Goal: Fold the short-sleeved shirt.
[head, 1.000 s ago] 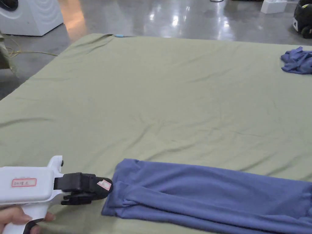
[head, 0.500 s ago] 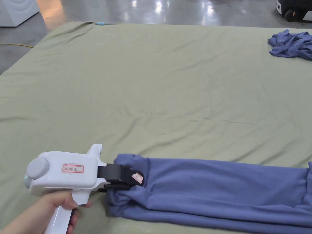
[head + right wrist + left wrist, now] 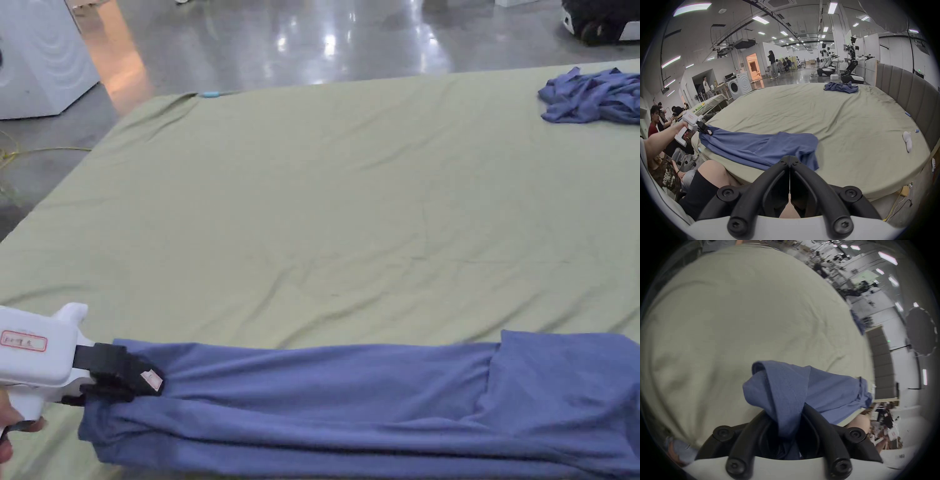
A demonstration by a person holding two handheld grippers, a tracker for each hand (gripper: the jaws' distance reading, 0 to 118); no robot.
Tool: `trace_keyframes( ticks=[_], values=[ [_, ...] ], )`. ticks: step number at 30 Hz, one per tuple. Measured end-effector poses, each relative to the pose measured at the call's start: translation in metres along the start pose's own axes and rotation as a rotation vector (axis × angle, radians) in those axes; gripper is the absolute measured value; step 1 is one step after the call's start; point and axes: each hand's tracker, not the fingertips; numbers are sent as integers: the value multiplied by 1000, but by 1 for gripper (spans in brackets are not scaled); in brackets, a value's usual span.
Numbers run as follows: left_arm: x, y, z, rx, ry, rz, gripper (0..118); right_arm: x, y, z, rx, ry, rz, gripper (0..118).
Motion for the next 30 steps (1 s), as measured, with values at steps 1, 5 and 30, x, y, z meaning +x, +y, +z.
trace_keyframes(
  ticks=[1,5,30],
  values=[
    [11,-1,10,2,37,6,8,-1,-1,1,5,1,3,3],
    [73,-5,33,33,28,-118,9,0,-11,-1,21,40,29,3],
    [246,-47,-106,42,82,-302,36,48,-54,-10,54,118,-71,3]
  ],
)
